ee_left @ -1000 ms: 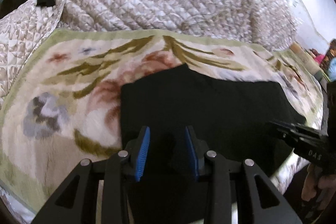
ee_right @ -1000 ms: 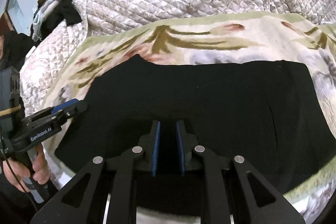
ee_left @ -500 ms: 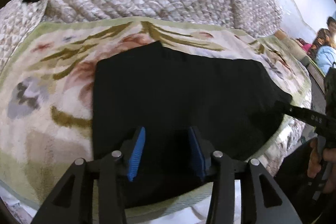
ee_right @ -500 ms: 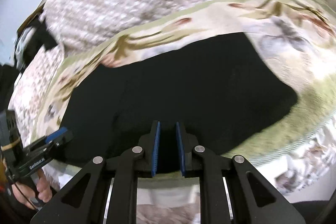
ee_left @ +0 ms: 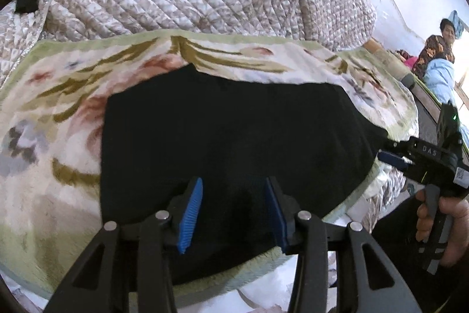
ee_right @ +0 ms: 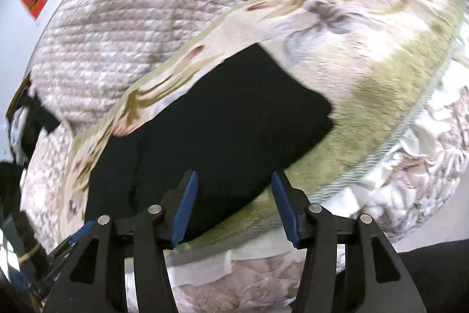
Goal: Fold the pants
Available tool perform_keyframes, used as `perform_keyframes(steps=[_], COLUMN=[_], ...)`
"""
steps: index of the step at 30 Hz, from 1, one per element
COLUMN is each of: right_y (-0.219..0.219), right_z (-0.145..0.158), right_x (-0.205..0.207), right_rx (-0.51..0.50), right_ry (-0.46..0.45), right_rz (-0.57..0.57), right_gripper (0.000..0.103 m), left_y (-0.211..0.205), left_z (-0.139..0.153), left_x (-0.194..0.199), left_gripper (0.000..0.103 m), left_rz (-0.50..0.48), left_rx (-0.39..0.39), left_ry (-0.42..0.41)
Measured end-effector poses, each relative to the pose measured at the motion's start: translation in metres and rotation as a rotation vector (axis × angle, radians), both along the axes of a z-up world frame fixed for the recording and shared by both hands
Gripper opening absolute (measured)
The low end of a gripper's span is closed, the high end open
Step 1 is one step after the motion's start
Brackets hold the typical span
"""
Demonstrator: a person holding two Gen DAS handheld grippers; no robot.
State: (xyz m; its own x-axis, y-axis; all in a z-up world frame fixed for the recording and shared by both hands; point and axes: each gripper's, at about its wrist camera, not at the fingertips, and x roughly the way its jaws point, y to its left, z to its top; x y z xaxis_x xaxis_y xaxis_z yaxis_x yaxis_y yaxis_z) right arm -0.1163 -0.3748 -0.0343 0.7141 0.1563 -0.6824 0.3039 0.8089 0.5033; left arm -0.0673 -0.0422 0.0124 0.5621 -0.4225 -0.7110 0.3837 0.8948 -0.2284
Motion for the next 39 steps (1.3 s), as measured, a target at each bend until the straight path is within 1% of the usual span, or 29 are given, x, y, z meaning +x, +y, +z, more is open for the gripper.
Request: perform_keyframes(steps=[1,4,6,11,16,18,20,21,23,25,28,29,30,32,37,39], right_y=[-0.004,-0.015,-0.021,-0.033,-0.034,-0.034,-0.03,-0.028,-0.024,-0.025,-0.029,-0.029,-0.028,-0.025,-0.024,-0.022], right_z=[-0.004,-0.015,-0.018,-0.027,-0.023,-0.021,-0.014,-0.013,-0.021,-0.028,-0.023,-0.021,-0.018,-0.011,-0.007,-0.001], right_x=[0.003,0.01,0.011,0.02,0.026,0.022,0.019,0.02,0.028,0.034,0.044,0.046,0.048,0.05,0.056,0.055], right_rx=[0.026,0.048,0.081,0.117,0.088,0.095,0.071,0.06,0.069,0.075,0.061,0.051,0.041,0.006,-0.026,-0.033], right_ry=[0.004,0.027,0.007,-0.008,-0.015,-0.039,-0.076,-0.079,-0.05,-0.029,-0.043,-0.047,-0.051,-0.067,-0.05,-0.063], right_rz=[-0.007,-0.057,-0.09,-0.146,-0.169,-0.172,-0.165,-0.161,-0.123,-0.122,-0.128,-0.128,-0.127,-0.116,-0.093,-0.081], right_gripper=[0.057,0.057,0.057,0.057,0.057,0.058,0.058,0.058,0.058,0.058,0.058,0.053,0.041,0.029,0.026,0.024], left_y=[0.002,0.004,0.005,0.01,0.019,0.023,0.026,0.028,0.029,0.029,0.029,0.031,0.032,0.037,0.048,0.052], left_z=[0.0,-0.001,-0.001,-0.003,-0.002,-0.002,-0.004,-0.005,-0.007,-0.007,-0.006,-0.005,-0.004,-0.003,-0.002,-0.002], left_x=[0.001,0.004,0.005,0.012,0.017,0.02,0.023,0.024,0.026,0.026,0.026,0.027,0.027,0.028,0.031,0.032], left_gripper=[0.046,0.046,0.046,0.046,0.046,0.046,0.046,0.046,0.046,0.046,0.046,0.046,0.046,0.046,0.046,0.046], left_rz=[0.006,0.021,0.031,0.055,0.094,0.109,0.124,0.128,0.133,0.134,0.142,0.146,0.153,0.171,0.21,0.226], left_rx=[-0.004,0.007,0.017,0.022,0.023,0.027,0.027,0.023,0.021,0.028,0.028,0.027,0.027,0.029,0.024,0.036], left_ry=[0.001,-0.004,-0.01,0.009,0.009,0.009,0.02,0.027,0.035,0.031,0.027,0.026,0.023,0.019,0.027,0.027])
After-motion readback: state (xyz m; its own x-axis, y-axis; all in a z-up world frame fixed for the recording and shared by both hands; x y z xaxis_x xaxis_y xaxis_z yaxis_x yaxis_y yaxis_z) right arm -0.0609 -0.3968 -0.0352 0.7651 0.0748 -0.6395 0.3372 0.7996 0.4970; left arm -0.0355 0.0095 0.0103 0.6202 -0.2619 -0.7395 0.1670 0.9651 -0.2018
